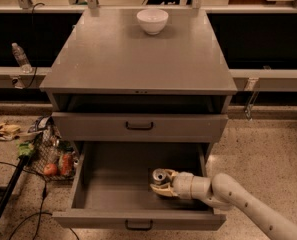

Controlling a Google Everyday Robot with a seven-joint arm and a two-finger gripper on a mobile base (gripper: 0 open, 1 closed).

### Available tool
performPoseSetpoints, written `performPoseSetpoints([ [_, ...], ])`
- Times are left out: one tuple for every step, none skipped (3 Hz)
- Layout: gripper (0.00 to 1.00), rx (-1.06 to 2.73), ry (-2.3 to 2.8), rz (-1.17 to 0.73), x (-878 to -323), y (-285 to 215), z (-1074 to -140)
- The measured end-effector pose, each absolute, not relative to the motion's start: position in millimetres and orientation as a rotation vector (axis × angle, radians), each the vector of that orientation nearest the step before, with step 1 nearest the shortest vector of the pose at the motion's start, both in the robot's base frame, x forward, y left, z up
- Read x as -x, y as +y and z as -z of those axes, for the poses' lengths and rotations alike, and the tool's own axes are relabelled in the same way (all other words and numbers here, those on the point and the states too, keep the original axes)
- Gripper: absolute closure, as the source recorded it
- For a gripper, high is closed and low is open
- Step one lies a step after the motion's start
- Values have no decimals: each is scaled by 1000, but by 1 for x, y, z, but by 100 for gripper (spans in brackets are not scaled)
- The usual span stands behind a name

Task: Place redbull can into middle drawer

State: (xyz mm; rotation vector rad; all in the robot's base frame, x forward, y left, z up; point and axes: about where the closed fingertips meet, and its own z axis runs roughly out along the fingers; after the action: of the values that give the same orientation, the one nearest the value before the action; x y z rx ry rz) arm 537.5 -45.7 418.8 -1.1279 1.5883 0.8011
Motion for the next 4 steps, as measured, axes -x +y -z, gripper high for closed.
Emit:
performPoseSetpoints([
  [1,1137,1590,-781,-541,-46,-411],
  [13,1149,1603,-754,-541,-61,-420],
  [19,1141,1637,-696,-536,-93,-447],
  [24,1149,1665,-655,-525,-142,-486],
])
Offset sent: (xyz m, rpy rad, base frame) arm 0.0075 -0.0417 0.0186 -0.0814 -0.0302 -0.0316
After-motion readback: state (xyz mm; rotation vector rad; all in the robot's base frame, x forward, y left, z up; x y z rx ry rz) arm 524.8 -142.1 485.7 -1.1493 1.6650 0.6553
